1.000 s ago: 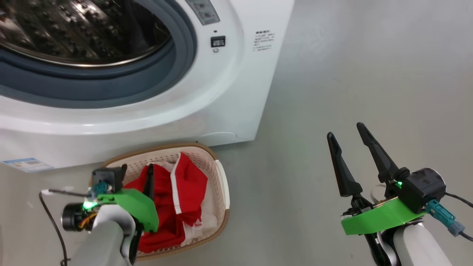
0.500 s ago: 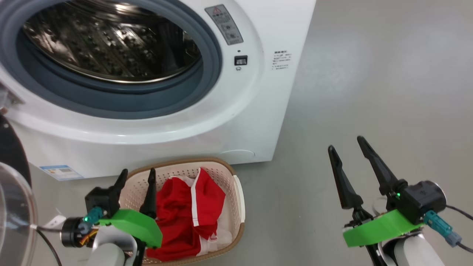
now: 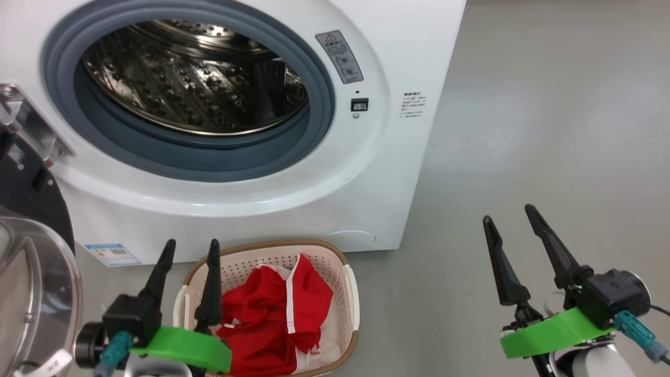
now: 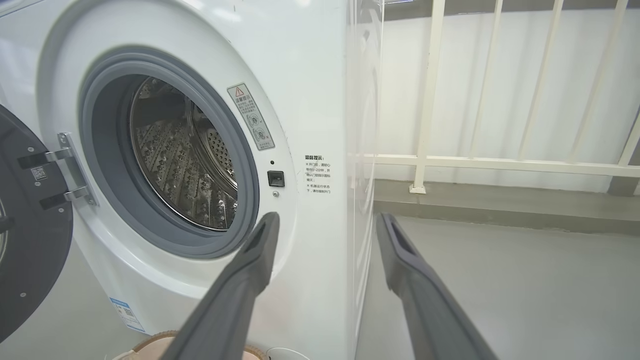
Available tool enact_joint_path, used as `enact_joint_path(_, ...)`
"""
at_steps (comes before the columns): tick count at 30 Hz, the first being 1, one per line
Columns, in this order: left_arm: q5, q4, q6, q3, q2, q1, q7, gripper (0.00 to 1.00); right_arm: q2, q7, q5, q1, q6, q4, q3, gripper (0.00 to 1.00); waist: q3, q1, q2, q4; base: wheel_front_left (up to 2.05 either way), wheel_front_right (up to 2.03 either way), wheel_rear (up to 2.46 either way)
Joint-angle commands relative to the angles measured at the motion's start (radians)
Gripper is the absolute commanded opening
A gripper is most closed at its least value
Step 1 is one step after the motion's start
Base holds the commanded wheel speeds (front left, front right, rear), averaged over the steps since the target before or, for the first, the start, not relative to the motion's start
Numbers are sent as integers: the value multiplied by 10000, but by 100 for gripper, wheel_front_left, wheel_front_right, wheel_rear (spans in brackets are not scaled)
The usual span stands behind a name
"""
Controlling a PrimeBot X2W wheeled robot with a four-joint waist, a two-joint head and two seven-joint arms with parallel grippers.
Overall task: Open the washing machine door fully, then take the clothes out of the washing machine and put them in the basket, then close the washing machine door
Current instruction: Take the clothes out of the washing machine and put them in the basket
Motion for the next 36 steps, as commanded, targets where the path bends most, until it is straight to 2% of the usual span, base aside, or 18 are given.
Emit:
enact_joint_path(1, 195, -576, 95, 414, 273, 146, -120, 100, -18, -65, -131, 80, 62, -290, 140, 100, -74, 0, 0, 17, 0, 0, 0)
enact_joint_path(7, 688, -1638, 392, 526, 383, 854, -120, 100, -18, -65, -282, 471, 62, -568, -311, 100, -269, 0, 0, 65, 0, 0, 0)
enact_joint_path(15, 751, -2695, 736, 903, 400, 1773, -120, 100, -18, -65, -377, 1060, 62, -884, -873, 100, -592, 0, 0, -97, 0, 0, 0)
enact_joint_path(22, 672, -3420, 873, 834, 284, 2532, -96, 100, -18, -65, -286, 1444, 62, -1102, -1024, 100, -885, 0, 0, -153, 0, 0, 0)
enact_joint_path(36, 652, -3650, 996, 837, 330, 3017, -104, 100, -18, -65, -78, 1838, 62, -1325, -1065, 100, -1057, 0, 0, -114, 0, 0, 0)
